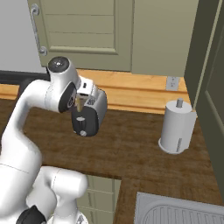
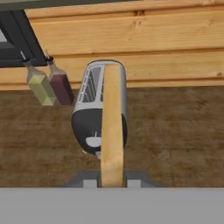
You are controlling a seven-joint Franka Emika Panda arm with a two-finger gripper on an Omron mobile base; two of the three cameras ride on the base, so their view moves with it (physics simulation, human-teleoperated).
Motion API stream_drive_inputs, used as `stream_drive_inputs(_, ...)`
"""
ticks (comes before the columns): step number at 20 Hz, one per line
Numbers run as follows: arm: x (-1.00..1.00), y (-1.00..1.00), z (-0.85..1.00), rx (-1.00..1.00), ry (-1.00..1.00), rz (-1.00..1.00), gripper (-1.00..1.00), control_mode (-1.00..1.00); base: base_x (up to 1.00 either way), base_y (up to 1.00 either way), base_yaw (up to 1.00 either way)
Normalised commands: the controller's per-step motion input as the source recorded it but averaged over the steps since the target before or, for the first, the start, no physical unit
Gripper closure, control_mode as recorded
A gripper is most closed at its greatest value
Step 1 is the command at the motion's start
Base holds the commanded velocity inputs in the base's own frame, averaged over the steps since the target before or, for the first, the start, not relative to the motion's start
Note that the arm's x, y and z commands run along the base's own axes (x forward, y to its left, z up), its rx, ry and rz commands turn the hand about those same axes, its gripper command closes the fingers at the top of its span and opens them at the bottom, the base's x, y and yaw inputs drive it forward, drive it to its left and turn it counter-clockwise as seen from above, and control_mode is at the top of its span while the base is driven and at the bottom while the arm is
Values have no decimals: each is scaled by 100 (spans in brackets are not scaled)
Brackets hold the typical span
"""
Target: Start the toaster. Once the lever pops up, take the bread to the plate on the dining counter.
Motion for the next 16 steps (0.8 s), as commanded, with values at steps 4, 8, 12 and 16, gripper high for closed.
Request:
stream_drive_inputs(4,-100,-16,-8,0,1,0,100,-100,0,0,0)
stream_drive_inputs(8,-97,-12,-13,0,0,0,100,-100,0,0,0)
stream_drive_inputs(12,-58,0,-3,0,0,0,100,-100,0,0,0)
stream_drive_inputs(16,-36,0,-2,0,1,0,100,-100,0,0,0)
